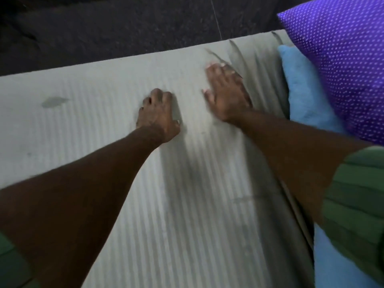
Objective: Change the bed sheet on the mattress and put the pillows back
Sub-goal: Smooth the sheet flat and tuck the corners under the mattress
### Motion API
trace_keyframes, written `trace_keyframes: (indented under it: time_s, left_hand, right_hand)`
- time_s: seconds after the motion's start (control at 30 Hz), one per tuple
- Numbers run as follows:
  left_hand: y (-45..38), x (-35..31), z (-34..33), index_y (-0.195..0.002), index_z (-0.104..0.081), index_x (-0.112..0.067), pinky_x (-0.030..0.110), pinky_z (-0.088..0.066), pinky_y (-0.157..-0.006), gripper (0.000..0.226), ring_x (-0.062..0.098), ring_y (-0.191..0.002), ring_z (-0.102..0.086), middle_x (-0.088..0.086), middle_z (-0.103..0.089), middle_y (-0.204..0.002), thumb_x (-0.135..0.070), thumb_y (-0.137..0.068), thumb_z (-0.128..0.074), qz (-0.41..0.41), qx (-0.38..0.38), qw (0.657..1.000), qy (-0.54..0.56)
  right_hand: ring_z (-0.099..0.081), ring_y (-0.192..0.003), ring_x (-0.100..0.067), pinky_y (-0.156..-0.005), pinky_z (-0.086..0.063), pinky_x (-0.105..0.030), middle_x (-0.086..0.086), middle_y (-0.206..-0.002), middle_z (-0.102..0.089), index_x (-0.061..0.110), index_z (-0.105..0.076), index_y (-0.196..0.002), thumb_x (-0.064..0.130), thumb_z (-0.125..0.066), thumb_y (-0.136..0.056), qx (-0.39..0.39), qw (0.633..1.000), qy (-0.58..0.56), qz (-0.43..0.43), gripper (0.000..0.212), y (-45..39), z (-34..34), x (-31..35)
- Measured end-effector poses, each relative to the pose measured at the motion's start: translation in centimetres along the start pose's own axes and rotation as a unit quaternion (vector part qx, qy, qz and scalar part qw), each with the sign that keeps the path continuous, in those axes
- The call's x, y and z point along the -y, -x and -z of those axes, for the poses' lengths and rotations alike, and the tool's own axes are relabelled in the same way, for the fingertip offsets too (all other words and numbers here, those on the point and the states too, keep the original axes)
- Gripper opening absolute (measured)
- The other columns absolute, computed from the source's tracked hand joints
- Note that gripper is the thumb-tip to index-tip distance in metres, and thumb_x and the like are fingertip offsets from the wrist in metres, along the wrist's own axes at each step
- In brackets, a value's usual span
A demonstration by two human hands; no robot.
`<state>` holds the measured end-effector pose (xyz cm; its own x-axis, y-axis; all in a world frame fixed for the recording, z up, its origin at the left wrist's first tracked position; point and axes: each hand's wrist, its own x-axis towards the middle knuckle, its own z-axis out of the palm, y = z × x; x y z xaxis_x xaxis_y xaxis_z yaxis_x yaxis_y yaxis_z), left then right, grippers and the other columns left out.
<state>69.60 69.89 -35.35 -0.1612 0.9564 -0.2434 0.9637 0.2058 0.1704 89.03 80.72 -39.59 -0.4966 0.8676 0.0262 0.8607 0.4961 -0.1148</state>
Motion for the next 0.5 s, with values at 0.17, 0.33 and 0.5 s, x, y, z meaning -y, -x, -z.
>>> trace_keyframes:
  time_s: [0.17,0.33,0.5]
  left_hand:
    - [-2.1,-1.4,1.3,-0.153,-0.026,-0.022,0.050,-0.029,-0.116,0.098,0.038,-0.144,-0.022,0.009,-0.020,-0.160,-0.044,-0.073,-0.080,-0.003,0.017,0.999,0.049]
    - [-6.1,-3.2,2.3,-0.158,-0.021,-0.025,0.051,-0.023,-0.121,0.098,0.035,-0.152,-0.015,0.005,-0.014,-0.167,-0.029,-0.075,-0.074,0.042,0.009,0.994,0.105]
    - [-7.8,-4.3,3.1,-0.154,-0.020,-0.031,0.057,-0.028,-0.113,0.103,0.041,-0.147,-0.018,0.008,-0.009,-0.166,-0.034,-0.071,-0.081,-0.003,0.056,0.998,-0.006]
  right_hand:
    - [-0.008,-0.158,-0.028,-0.128,-0.007,-0.045,-0.012,-0.171,-0.010,0.008,-0.014,-0.163,0.037,-0.033,-0.102,-0.033,0.992,0.010,-0.119,0.070,-2.7,0.5,1.7]
    - [-0.008,-0.158,-0.024,-0.129,-0.007,-0.042,-0.007,-0.172,-0.011,0.017,-0.011,-0.164,0.045,-0.039,-0.096,0.061,0.979,-0.021,0.193,0.079,-2.9,-0.4,3.3]
    - [-0.012,-0.158,-0.025,-0.127,-0.004,-0.038,-0.008,-0.171,-0.014,0.014,-0.020,-0.163,0.041,-0.030,-0.101,-0.040,0.994,-0.051,-0.092,0.068,-6.1,0.6,-4.1]
